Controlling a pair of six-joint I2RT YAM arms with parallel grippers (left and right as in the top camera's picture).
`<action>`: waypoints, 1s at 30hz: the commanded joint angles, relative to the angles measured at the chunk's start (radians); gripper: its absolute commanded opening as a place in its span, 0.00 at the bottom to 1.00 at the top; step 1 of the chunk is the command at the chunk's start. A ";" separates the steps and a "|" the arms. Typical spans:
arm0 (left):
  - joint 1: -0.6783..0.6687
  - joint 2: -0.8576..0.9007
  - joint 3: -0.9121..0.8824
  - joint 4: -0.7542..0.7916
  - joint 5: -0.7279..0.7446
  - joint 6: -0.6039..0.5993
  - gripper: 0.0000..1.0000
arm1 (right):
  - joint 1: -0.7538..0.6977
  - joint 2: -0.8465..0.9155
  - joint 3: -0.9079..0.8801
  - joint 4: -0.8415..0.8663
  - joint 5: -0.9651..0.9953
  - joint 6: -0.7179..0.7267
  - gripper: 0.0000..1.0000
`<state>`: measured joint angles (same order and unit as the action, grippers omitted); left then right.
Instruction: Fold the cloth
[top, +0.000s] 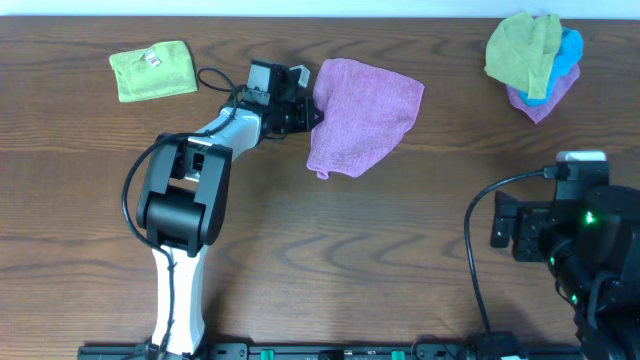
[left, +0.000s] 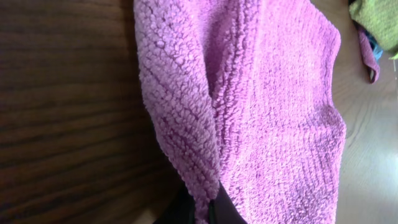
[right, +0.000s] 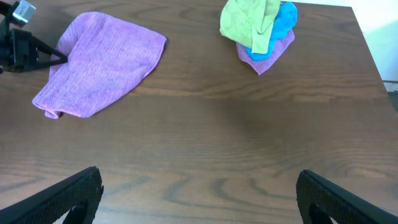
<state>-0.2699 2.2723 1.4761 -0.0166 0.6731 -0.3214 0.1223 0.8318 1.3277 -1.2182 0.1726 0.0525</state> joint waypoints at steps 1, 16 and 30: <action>0.021 0.016 0.019 -0.006 -0.010 -0.001 0.06 | 0.001 0.000 0.000 0.001 0.004 -0.002 0.99; 0.047 0.016 0.098 -0.066 -0.002 0.027 0.18 | 0.001 0.050 0.000 0.019 0.003 -0.002 0.99; 0.040 0.016 0.098 -0.100 -0.031 0.038 0.25 | 0.001 0.050 0.000 0.037 0.004 -0.009 0.99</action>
<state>-0.2245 2.2723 1.5578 -0.1093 0.6632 -0.3061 0.1223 0.8833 1.3277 -1.1851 0.1726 0.0517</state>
